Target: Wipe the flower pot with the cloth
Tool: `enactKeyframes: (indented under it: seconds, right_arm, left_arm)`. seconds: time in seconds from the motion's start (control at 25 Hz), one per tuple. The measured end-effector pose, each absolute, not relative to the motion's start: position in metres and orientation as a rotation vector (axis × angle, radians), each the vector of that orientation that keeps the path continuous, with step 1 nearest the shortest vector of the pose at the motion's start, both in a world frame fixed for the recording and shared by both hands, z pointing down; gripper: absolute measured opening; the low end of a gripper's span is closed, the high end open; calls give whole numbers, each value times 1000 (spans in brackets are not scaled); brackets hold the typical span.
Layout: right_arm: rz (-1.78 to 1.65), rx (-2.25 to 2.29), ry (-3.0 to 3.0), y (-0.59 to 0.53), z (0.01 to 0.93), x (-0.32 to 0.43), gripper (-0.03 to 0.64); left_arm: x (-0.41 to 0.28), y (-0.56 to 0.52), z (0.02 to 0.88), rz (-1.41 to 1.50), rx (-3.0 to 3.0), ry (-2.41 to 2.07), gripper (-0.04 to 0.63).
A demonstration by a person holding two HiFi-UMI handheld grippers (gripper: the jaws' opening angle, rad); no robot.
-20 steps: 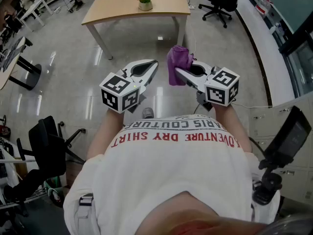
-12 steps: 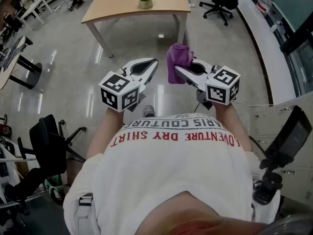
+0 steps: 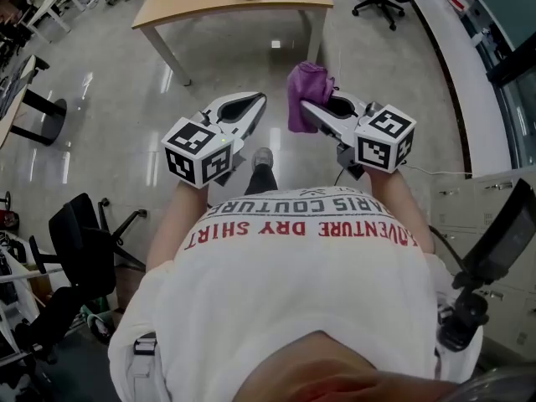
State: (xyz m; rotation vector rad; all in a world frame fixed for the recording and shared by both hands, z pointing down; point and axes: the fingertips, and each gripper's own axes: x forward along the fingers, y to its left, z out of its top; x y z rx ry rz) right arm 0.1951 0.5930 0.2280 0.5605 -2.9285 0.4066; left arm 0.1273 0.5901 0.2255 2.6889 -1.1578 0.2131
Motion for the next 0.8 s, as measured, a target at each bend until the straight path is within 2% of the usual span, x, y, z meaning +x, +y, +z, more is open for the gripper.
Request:
enactKeyframes:
  seconds: [0.36,0.6,0.8]
  right_arm:
    - [545,606,-2843,427,297,126,47]
    - [616,707,-2798,258,298,51,47]
    - [599,835,-2793,134,281,21,46]
  left_arm:
    - [51,429,296,217,2601,-1100,2]
    - [-38,257,302,251,2567,-1062,2]
    - [-93,123,285,254,2618,-1081,2]
